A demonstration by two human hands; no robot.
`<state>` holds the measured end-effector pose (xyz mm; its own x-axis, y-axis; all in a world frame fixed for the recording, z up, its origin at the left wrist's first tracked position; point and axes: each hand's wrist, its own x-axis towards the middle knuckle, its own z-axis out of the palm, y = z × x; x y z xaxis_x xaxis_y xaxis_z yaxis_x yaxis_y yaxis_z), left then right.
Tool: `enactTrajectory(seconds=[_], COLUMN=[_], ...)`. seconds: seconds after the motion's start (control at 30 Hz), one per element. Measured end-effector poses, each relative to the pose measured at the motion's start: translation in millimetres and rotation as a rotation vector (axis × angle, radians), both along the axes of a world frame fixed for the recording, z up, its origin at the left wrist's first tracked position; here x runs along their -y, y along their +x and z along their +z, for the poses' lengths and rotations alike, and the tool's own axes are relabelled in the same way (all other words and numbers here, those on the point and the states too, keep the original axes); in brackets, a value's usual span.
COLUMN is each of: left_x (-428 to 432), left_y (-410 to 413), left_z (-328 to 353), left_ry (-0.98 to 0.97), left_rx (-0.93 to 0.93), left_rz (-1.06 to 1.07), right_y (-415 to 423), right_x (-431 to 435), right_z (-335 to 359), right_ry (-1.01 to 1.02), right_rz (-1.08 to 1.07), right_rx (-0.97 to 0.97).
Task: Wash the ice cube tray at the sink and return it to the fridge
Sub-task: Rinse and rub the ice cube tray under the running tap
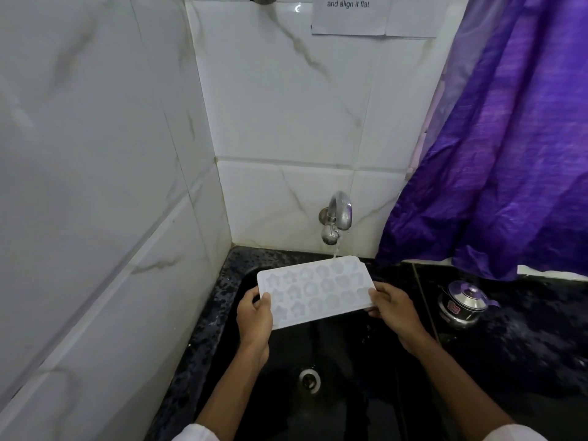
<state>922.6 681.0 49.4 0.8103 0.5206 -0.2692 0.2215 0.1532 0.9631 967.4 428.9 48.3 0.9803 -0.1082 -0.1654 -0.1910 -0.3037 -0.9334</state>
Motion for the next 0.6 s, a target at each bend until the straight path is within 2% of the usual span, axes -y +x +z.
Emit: enactTrajectory(seconds=[0.4,0.6], left_x=[-15,-18], left_y=[-13,-19], left_z=[-20,-27], left_ry=[0.213,0.342], left_rx=[0.006,0.022], left_rz=[-0.056,-0.087], right_y=[-14,-20], right_x=[-4,-3], right_z=[-25,-28], right_ry=[0.007,-0.054], right_rz=[0.029,0.011], right_rx=[0.003,0.037])
